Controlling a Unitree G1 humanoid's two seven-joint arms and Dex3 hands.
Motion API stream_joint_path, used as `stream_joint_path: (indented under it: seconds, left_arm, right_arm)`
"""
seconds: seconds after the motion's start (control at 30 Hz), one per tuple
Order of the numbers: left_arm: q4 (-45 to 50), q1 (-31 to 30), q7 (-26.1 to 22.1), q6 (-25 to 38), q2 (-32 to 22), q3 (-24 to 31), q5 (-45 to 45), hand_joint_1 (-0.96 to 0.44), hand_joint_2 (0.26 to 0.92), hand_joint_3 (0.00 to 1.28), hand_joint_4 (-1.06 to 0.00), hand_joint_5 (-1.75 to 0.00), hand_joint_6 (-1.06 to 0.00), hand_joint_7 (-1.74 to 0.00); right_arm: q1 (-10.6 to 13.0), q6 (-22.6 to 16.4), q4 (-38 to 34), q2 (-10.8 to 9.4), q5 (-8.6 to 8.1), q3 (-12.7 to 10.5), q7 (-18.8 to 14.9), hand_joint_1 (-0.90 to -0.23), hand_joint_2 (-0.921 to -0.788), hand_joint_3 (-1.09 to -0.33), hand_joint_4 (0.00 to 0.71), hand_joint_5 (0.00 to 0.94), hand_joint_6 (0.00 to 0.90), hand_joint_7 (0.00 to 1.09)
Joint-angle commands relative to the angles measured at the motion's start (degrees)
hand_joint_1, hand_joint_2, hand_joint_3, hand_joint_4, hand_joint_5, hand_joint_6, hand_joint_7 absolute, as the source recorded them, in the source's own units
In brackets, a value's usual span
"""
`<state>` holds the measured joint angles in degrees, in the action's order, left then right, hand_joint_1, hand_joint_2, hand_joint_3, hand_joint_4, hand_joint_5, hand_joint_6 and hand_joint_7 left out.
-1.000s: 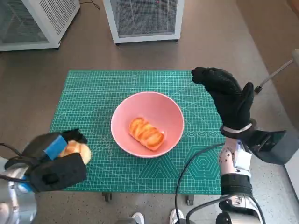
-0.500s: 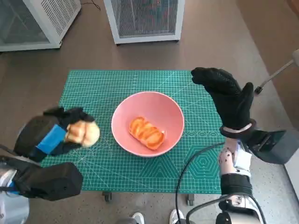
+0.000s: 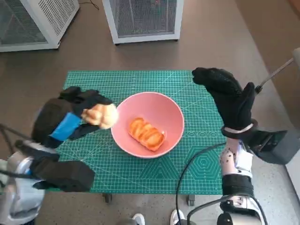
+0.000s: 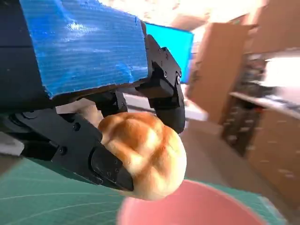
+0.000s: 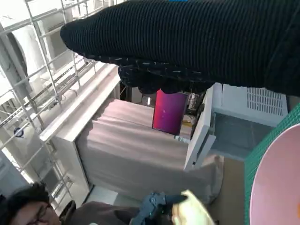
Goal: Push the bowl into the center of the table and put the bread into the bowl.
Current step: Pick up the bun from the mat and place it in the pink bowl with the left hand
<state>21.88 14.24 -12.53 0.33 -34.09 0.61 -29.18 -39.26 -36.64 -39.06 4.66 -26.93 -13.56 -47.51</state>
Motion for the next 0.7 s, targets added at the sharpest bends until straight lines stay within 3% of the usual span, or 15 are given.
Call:
stream_joint_path:
  seconds: [0.03, 0.4, 0.47, 0.53, 0.57, 0.6, 0.7]
  left_arm:
    - [-2.0, 4.7, 0.2, -1.4, 2.3, -3.2, -0.6, 0.0, 0.915, 0.01, -0.75, -1.18, -0.73, -0.98]
    - [-11.3, 11.4, 0.2, -4.8, 6.1, -9.0, -0.8, 0.0, 0.919, 0.03, -0.73, -1.22, -0.7, -0.99]
    - [-12.2, 11.9, -0.1, -4.9, 6.5, -9.6, -0.7, 0.0, 0.92, 0.06, -0.7, -1.23, -0.63, -1.07]
    - [-12.7, 12.0, -0.7, -4.6, 6.8, -10.1, -0.6, 0.0, 0.921, 0.18, -0.6, -1.29, -0.47, -1.28]
    - [-12.8, 12.0, -0.9, -4.5, 6.9, -10.3, -0.6, 0.01, 0.894, 0.18, -0.54, -1.13, -0.43, -1.16]
    - [-12.8, 11.9, -1.2, -4.3, 6.9, -10.5, -0.6, 0.02, 0.868, 0.16, -0.51, -0.8, -0.42, -0.88]
    - [-12.7, 11.7, -2.0, -3.9, 7.0, -10.8, -0.8, 0.02, 0.839, 0.07, -0.42, -0.27, -0.43, -0.37]
  right_arm:
    - [1.5, 0.7, -0.4, 0.5, 0.02, -0.1, -0.3, -0.552, -0.921, -0.608, 0.229, 0.001, 0.322, 0.0]
    - [2.5, -0.2, 0.4, 0.4, 0.57, 0.1, 0.1, -0.547, -0.921, -0.608, 0.232, 0.002, 0.324, 0.0]
    - [2.6, -0.2, 0.5, 0.5, 0.58, 0.1, 0.2, -0.545, -0.921, -0.608, 0.232, 0.002, 0.323, 0.0]
    - [2.8, -0.2, 0.7, 0.5, 0.59, 0.1, 0.3, -0.545, -0.921, -0.609, 0.233, 0.002, 0.321, 0.0]
    - [2.8, -0.2, 0.8, 0.6, 0.59, 0.1, 0.3, -0.545, -0.921, -0.609, 0.233, 0.002, 0.32, 0.0]
    - [2.9, -0.2, 0.9, 0.6, 0.58, 0.1, 0.3, -0.545, -0.921, -0.609, 0.232, 0.002, 0.318, 0.0]
    - [3.1, -0.2, 1.1, 0.7, 0.58, 0.1, 0.5, -0.545, -0.921, -0.61, 0.232, 0.001, 0.315, 0.0]
